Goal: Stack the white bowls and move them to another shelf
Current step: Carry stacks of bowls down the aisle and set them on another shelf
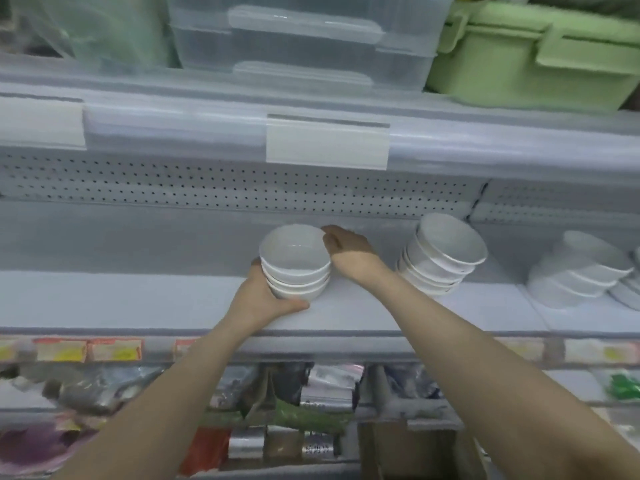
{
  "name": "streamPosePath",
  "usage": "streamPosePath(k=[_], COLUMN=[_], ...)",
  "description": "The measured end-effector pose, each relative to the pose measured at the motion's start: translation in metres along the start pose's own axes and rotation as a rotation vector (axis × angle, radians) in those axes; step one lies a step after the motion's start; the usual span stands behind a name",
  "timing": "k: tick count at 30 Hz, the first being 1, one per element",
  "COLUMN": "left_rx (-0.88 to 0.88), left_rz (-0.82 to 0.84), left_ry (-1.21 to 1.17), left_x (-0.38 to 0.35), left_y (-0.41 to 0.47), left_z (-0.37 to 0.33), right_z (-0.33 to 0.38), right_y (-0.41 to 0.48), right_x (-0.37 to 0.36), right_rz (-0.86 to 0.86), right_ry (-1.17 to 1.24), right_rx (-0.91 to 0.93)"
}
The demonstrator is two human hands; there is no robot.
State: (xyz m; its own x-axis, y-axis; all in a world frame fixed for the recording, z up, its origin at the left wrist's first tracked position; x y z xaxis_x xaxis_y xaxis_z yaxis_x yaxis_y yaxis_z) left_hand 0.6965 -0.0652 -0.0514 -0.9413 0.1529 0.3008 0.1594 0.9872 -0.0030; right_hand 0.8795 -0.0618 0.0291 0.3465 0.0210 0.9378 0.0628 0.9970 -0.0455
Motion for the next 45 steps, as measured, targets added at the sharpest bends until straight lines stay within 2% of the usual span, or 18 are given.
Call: streamPosePath(k=[7,12,20,30,35,45], left_rx=[-0.088,-0.169,-0.305,-0.379,-0.397,-0.399], left_rz=[0.082,0.176,0.438,0.719,0.802,0.952], left_ry=[-0.049,-0.108,-0.238,-0.247,-0.187,-0.292], left_x=[-0.004,-0.015,-0.068,-0.204,-0.297,-0.509], left_y=[-0.006,-0.026,-0.064,-0.125,-0.148,-0.234], left_z=[-0.008,-0.031,-0.094,-0.151,-0.172,-0.244], right_z=[-0.01,-0.013,-0.048,-0.162,-0.24,-0.425], right_y=[-0.028,-0.066,-0.148,-0.268,-0.32,-0.442], right_x=[0.0,0.021,0.087,0.135,0.161,0.232], right_rz=[-0.138,-0.226,-0.397,-0.501,-0.538,-0.564], right_ry=[0.116,0.103,0.067,0.015,0.032,-0.016], right_rx=[-0.066,-0.113,-0.195,-0.459,-0.559,-0.71])
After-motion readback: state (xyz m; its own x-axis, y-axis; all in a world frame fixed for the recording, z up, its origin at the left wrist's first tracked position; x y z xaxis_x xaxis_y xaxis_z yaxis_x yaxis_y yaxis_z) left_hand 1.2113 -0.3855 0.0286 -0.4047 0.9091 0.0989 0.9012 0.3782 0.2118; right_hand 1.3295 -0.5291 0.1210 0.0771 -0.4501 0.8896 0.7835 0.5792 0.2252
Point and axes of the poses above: each hand's wrist, its own y-axis towards the middle knuckle, its own x-axis out of the back of the hand, z = x × y, the point moved 8 cm from there along y, towards the middle knuckle, and after that the axes turned 15 degrees about -y, right-handed, at the moved point
